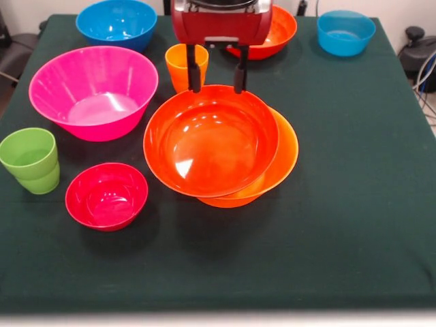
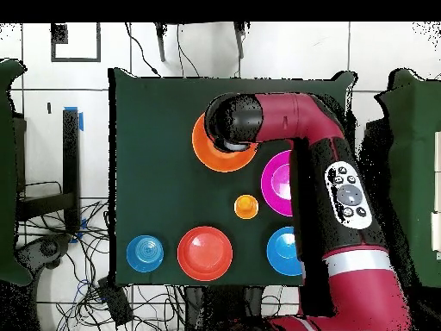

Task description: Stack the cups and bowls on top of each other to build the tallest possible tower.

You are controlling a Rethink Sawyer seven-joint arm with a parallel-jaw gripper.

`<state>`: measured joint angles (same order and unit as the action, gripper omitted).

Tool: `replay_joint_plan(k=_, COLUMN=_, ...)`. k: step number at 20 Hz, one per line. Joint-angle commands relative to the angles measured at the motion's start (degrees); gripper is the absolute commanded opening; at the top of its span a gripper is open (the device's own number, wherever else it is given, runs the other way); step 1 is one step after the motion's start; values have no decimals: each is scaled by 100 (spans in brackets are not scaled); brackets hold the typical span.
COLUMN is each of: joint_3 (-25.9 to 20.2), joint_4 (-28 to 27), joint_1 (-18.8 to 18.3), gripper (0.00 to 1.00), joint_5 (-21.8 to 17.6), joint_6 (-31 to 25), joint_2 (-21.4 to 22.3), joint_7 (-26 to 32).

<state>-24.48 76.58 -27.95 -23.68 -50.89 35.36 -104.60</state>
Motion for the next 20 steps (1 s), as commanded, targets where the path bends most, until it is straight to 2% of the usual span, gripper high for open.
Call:
replay_joint_plan(k=1, joint_3=25, joint_4=135, joint_1=-238, gripper=100, joint_5=-276, joint_6=261, joint_2=-653, joint_7=484)
replay_joint_plan(k=6, joint_3=30, joint_4=46, joint_1=-243, gripper=100, joint_5=-346, joint_6=190, joint_2=-697, joint_7=484)
replay_joint_plan(k=10, joint_3=116, joint_4=143, joint_1=-199, gripper=100, joint_5=-341, joint_6=155, joint_2=-616, joint_7=259)
replay_joint_plan(k=17, joint_3=471, joint_4=1045, joint_1=161, gripper=100, joint_5=-151, joint_6=185, joint_2=268, joint_7=-691)
replay_joint_plan(k=20, joint_3=507, joint_4=1068, joint_1=205, gripper=100, joint_5=-78, joint_6=155, joint_2=299, joint_7=-713)
